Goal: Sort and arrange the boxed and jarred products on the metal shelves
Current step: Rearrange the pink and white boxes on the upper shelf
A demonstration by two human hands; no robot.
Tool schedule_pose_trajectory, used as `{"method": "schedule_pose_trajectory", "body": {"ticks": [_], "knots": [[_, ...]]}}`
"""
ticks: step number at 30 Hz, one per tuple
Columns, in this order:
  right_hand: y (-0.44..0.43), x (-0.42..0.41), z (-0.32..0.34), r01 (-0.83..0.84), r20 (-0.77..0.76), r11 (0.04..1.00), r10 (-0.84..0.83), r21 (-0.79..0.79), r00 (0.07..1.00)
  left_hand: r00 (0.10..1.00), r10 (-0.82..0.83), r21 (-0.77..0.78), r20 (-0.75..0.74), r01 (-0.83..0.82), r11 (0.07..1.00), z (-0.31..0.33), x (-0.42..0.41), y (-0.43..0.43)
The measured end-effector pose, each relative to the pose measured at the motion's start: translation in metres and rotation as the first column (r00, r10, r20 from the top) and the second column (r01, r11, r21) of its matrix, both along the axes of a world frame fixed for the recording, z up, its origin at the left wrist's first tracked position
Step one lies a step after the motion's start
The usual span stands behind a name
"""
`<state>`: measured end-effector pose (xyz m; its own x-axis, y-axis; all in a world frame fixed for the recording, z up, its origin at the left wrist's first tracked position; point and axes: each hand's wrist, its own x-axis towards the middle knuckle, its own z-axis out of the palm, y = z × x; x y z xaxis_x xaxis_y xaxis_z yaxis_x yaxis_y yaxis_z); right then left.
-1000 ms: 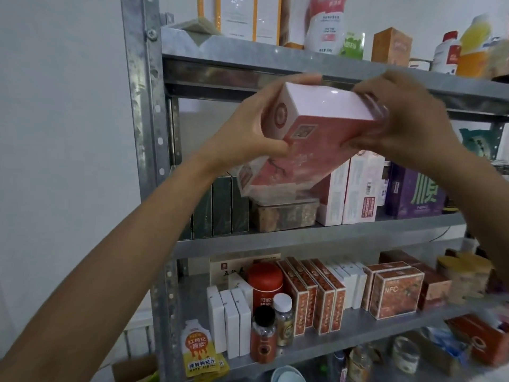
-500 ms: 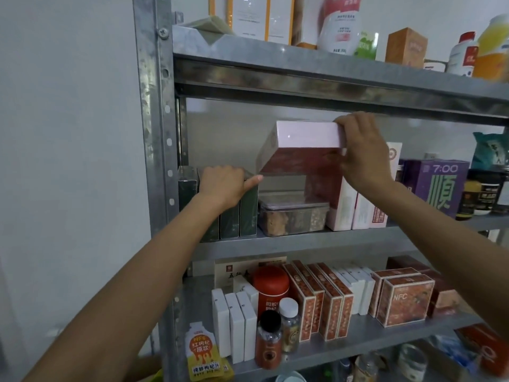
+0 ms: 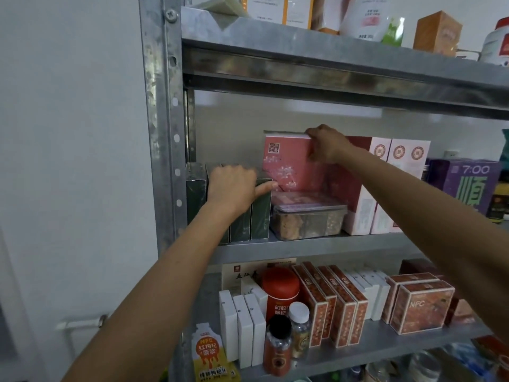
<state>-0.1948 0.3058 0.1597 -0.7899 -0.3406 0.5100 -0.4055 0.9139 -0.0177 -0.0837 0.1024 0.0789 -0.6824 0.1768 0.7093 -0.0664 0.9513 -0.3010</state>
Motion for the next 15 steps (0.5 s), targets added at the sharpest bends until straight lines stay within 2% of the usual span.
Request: {"method": "schedule_pose_trajectory", "body": {"ticks": [3, 5, 11, 15], "knots": [[-0.01, -0.01, 0.005, 0.032, 0.045, 0.995, -0.037, 0.099, 0.998, 1.0, -0.001, -0.014, -0.013, 0.001, 1.0, -0.002, -0.002, 0.0], [-0.021, -0.012, 0.005, -0.035, 0.057, 0.992, 0.029, 0.119, 0.998, 1.0, -0.006, -0.022, -0.016, 0.006, 1.0, -0.002, -0.004, 0.0], [-0.029, -0.012, 0.002, -0.143, 0.064, 0.99, 0.143, -0.008, 0.988, 0.999, -0.032, -0.033, -0.015, 0.031, 0.999, -0.003, -0.005, -0.002], [-0.024, -0.007, 0.006, -0.142, 0.095, 0.988, 0.136, 0.064, 0.986, 0.998, -0.058, -0.017, -0.026, 0.057, 0.998, -0.003, -0.006, -0.003]]}}
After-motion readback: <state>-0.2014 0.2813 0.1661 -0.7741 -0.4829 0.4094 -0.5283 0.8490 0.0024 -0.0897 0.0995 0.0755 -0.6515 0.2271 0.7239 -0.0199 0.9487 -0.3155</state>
